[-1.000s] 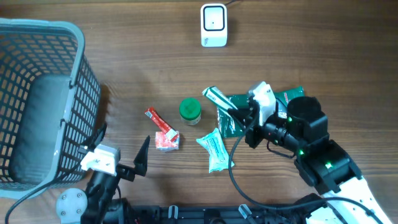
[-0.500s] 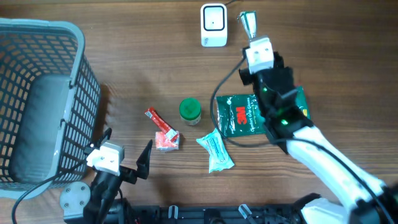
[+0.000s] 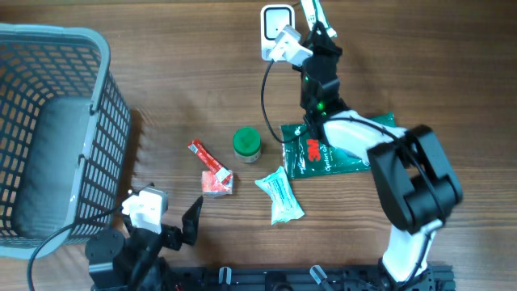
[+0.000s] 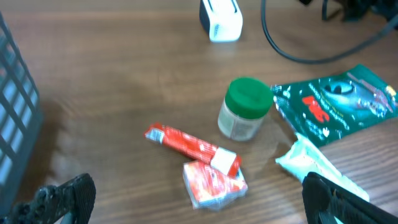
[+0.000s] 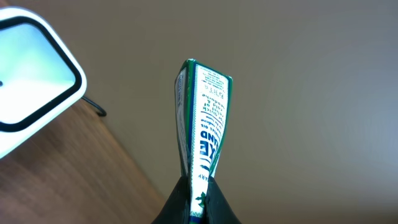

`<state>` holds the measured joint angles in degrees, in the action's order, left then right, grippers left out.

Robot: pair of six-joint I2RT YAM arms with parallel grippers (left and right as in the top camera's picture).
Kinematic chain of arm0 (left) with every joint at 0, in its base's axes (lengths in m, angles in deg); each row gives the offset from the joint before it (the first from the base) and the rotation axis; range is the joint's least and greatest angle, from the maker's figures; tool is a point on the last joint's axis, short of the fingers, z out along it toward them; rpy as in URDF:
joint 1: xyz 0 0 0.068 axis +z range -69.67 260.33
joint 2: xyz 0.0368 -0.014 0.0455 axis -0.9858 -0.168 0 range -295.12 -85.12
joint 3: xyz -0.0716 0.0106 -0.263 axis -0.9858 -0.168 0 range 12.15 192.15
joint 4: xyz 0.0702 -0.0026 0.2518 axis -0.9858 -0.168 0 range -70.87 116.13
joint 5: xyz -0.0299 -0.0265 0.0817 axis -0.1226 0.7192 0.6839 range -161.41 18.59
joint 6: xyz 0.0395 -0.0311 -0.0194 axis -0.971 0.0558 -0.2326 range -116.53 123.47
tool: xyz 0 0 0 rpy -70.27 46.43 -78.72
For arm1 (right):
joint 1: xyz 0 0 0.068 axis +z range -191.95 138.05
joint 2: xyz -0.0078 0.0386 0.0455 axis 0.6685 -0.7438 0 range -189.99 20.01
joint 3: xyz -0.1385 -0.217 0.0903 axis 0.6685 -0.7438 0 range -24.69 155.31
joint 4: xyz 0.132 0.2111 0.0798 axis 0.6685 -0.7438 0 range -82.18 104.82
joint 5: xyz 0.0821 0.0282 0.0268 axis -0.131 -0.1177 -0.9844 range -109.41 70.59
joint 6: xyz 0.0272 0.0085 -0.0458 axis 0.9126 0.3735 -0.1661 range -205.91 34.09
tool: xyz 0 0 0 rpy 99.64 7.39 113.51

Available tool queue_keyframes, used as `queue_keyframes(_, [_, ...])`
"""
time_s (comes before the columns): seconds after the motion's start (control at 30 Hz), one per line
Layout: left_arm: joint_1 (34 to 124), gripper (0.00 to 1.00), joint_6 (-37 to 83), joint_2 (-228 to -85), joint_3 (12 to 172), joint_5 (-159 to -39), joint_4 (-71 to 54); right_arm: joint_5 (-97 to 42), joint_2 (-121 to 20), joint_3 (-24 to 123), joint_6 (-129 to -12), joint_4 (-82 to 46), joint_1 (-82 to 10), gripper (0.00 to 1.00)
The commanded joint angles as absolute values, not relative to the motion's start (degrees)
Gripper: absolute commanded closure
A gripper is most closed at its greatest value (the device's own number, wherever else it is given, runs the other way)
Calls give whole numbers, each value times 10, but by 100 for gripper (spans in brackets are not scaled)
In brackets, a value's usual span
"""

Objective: Scan the item barcode
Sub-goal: 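Hold the green box's barcode up under the white scanner window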

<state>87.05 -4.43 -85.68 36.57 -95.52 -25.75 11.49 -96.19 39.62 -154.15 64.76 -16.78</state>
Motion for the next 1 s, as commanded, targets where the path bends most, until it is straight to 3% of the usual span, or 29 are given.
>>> queue_keyframes(0.0, [872, 0, -51, -855, 364, -964, -302, 104, -1033, 450, -1661, 651, -169, 95])
queue_keyframes(0.67, [872, 0, -52, -855, 364, -964, -320, 77, -1126, 478, -1921, 658, -168, 95])
queue_keyframes(0.97, [872, 0, -51, -855, 364, -964, -320, 109, -1161, 528, -1942, 674, -154, 95])
